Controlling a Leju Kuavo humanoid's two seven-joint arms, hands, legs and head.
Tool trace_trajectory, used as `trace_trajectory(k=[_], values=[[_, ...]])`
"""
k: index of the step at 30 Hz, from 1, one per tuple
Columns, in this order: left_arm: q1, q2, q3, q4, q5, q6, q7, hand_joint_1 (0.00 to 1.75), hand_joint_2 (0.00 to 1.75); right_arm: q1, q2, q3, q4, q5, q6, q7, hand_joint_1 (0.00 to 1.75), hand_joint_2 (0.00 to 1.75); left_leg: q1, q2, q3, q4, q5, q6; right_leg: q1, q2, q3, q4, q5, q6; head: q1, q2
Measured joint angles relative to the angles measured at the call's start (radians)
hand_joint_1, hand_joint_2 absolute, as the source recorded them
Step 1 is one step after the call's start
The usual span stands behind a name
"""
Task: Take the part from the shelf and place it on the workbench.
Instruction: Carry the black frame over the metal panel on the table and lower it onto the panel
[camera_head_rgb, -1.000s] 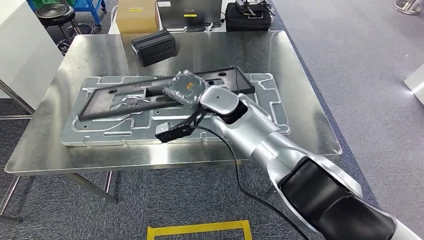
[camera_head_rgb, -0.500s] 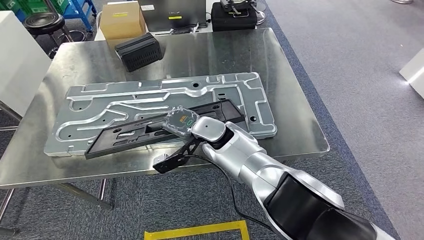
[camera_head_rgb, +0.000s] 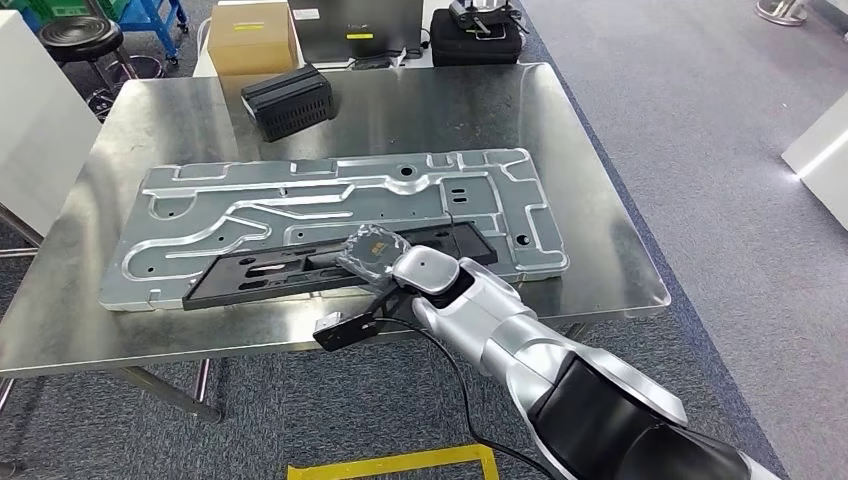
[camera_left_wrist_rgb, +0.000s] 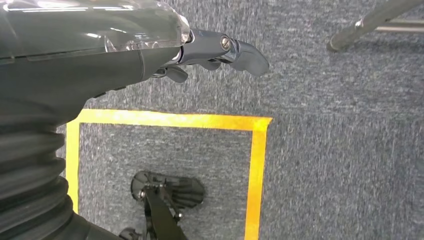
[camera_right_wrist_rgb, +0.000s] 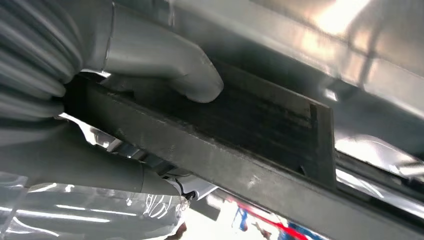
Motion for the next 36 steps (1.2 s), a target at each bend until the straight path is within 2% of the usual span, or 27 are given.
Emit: trace_trajectory(k=[1,2,4,5,7,9,11,13,14,15,16,18,19,20,23,25,26,28,29,30,31,32,34,35,36], values=[[0.0,0.0,0.0,0.0,-0.004,0.004,-0.003,0.0,1.31,0.01,-0.01,-0.001,0.004,-0.007,-0.01,0.002,0.0,0.0,-0.001,-0.001,0.001,0.0,0.0,0.0,0.001,-0.001,0.019,-0.042,0.029,-0.004,0.0,0.0],[0.0,0.0,0.0,0.0,-0.007,0.008,-0.004,0.0,0.87,0.018,-0.02,-0.003,0.008,-0.012,-0.021,0.004,0.0,0.0,-0.003,-0.002,0.003,0.0,0.0,0.0,0.003,-0.002,0.054,-0.113,0.066,-0.011,0.0,0.0],[-0.001,0.0,-0.001,0.0,-0.012,0.014,0.002,0.0,0.0,0.031,-0.038,-0.011,0.016,-0.02,-0.044,0.009,0.0,0.0,-0.008,-0.003,0.004,0.0,-0.001,-0.004,0.011,-0.009,0.116,-0.244,0.113,-0.027,0.0,0.0],[-0.001,0.001,-0.001,0.001,-0.014,0.015,0.005,0.0,0.0,0.038,-0.047,-0.017,0.019,-0.024,-0.057,0.015,0.0,0.0,-0.008,-0.003,0.004,-0.001,-0.002,-0.007,0.015,-0.011,0.132,-0.278,0.12,-0.032,0.0,0.0],[0.0,0.002,-0.001,0.001,-0.015,0.018,0.004,0.0,0.0,0.05,-0.067,-0.035,0.025,-0.033,-0.084,0.025,0.0,0.0,-0.008,-0.003,0.006,-0.005,-0.001,-0.017,0.017,-0.011,0.136,-0.291,0.121,-0.036,0.0,0.0],[0.0,0.004,-0.002,0.001,-0.016,0.021,0.0,0.0,0.0,0.059,-0.086,-0.055,0.029,-0.041,-0.106,0.031,0.0,0.0,-0.008,-0.003,0.005,0.004,-0.011,-0.025,0.01,-0.01,0.146,-0.306,0.128,-0.041,0.0,0.0],[0.0,0.008,-0.002,0.001,-0.018,0.024,-0.003,0.0,0.0,0.067,-0.098,-0.073,0.033,-0.042,-0.12,0.037,0.0,0.0,-0.007,-0.003,-0.024,0.078,-0.06,-0.032,0.002,-0.01,0.154,-0.319,0.136,-0.046,0.0,0.0],[0.0,0.009,-0.002,0.001,-0.019,0.026,-0.006,0.0,0.0,0.08,-0.11,-0.088,0.037,-0.037,-0.134,0.048,0.0,0.0,-0.006,-0.004,-0.081,0.209,-0.124,-0.039,0.002,-0.01,0.155,-0.32,0.137,-0.048,0.0,0.0],[0.001,0.01,-0.002,0.001,-0.02,0.026,-0.006,0.0,0.0,0.087,-0.118,-0.095,0.039,-0.034,-0.14,0.055,0.0,0.0,-0.004,-0.003,-0.102,0.255,-0.138,-0.043,0.002,-0.01,0.154,-0.319,0.136,-0.048,0.0,0.0],[0.002,0.01,-0.002,0.001,-0.021,0.026,-0.007,0.0,0.0,0.092,-0.125,-0.102,0.04,-0.032,-0.145,0.061,0.0,0.0,-0.002,-0.003,-0.107,0.266,-0.134,-0.047,0.001,-0.011,0.154,-0.317,0.135,-0.046,0.0,0.0],[0.004,0.01,-0.003,0.001,-0.021,0.027,-0.007,0.0,0.0,0.094,-0.133,-0.108,0.042,-0.031,-0.149,0.067,0.0,0.0,0.001,-0.003,-0.09,0.235,-0.111,-0.051,-0.001,-0.012,0.154,-0.314,0.134,-0.042,0.0,0.0],[0.004,0.011,-0.003,0.001,-0.023,0.027,-0.007,0.0,0.0,0.095,-0.146,-0.125,0.043,-0.034,-0.162,0.075,0.0,0.0,0.009,-0.006,-0.02,0.102,-0.052,-0.058,-0.004,-0.015,0.152,-0.301,0.127,-0.03,0.0,0.0],[0.004,0.011,-0.004,0.002,-0.024,0.028,-0.008,0.0,0.0,0.094,-0.152,-0.135,0.044,-0.037,-0.176,0.077,0.0,0.0,0.011,-0.01,0.008,0.047,-0.034,-0.055,-0.003,-0.017,0.15,-0.293,0.123,-0.023,0.0,0.0],[0.005,0.01,-0.004,0.002,-0.025,0.028,-0.009,0.0,0.0,0.094,-0.158,-0.147,0.045,-0.042,-0.197,0.075,0.0,0.0,0.012,-0.014,0.024,0.017,-0.028,-0.049,0.0,-0.019,0.148,-0.288,0.12,-0.016,0.0,0.0],[0.008,0.01,-0.004,0.003,-0.03,0.032,-0.01,0.0,0.0,0.097,-0.176,-0.191,0.048,-0.058,-0.289,0.06,0.0,0.0,0.008,-0.016,0.021,0.014,-0.024,-0.02,0.001,-0.02,0.143,-0.285,0.121,0.0,0.001,0.0],[0.009,0.01,-0.004,0.003,-0.032,0.037,-0.01,0.0,0.0,0.1,-0.186,-0.223,0.048,-0.068,-0.36,0.04,0.0,0.0,0.007,-0.013,0.016,0.013,-0.018,-0.007,-0.005,-0.019,0.128,-0.252,0.097,0.008,0.001,0.0],[0.009,0.01,-0.004,0.003,-0.032,0.04,-0.01,0.0,0.0,0.101,-0.19,-0.238,0.046,-0.075,-0.397,0.025,0.0,0.0,0.007,-0.01,0.014,0.012,-0.016,-0.003,-0.006,-0.017,0.107,-0.206,0.068,0.012,0.001,0.0],[0.009,0.01,-0.004,0.003,-0.032,0.042,-0.009,0.0,0.0,0.103,-0.194,-0.269,0.037,-0.091,-0.459,-0.012,0.0,0.0,0.003,-0.004,0.008,0.013,-0.014,0.002,-0.007,-0.015,0.041,-0.067,-0.001,0.016,0.001,0.0],[0.008,0.01,-0.005,0.003,-0.032,0.042,-0.009,0.0,0.0,0.105,-0.194,-0.282,0.031,-0.098,-0.478,-0.027,0.0,0.0,0.0,-0.001,0.006,0.013,-0.014,0.004,-0.007,-0.015,0.014,-0.01,-0.021,0.016,0.001,0.0],[0.008,0.01,-0.005,0.003,-0.032,0.042,-0.008,0.0,0.0,0.107,-0.195,-0.294,0.027,-0.102,-0.488,-0.036,0.0,0.0,-0.003,0.001,0.005,0.013,-0.014,0.005,-0.006,-0.014,0.002,0.015,-0.022,0.013,0.001,0.0],[0.007,0.01,-0.005,0.003,-0.032,0.042,-0.008,0.0,0.0,0.109,-0.195,-0.303,0.022,-0.104,-0.491,-0.041,0.0,0.0,-0.006,0.001,0.006,0.013,-0.014,0.005,-0.004,-0.014,0.011,-0.002,-0.003,0.007,0.001,0.0],[0.006,0.01,-0.005,0.003,-0.032,0.042,-0.008,0.0,0.0,0.109,-0.196,-0.31,0.018,-0.105,-0.492,-0.044,0.0,0.0,-0.01,0.001,0.006,0.013,-0.014,0.005,0.0,-0.013,0.039,-0.058,0.029,-0.002,0.001,0.0],[0.005,0.007,-0.005,0.003,-0.032,0.042,-0.008,0.0,0.0,0.107,-0.198,-0.323,0.008,-0.106,-0.492,-0.047,0.0,0.0,-0.015,0.001,0.007,0.013,-0.014,0.005,0.012,-0.015,0.109,-0.202,0.089,-0.031,0.001,0.0],[0.005,0.006,-0.005,0.004,-0.032,0.042,-0.007,0.0,0.0,0.106,-0.198,-0.328,0.003,-0.107,-0.493,-0.048,0.0,0.0,-0.016,0.002,0.006,0.012,-0.014,0.004,0.019,-0.018,0.132,-0.251,0.106,-0.042,0.001,0.0],[0.004,0.004,-0.005,0.005,-0.032,0.042,-0.007,0.0,0.0,0.105,-0.198,-0.332,0.0,-0.107,-0.493,-0.049,0.0,0.0,-0.015,0.004,0.005,0.012,-0.013,0.001,0.024,-0.02,0.142,-0.275,0.111,-0.049,0.001,0.0]])
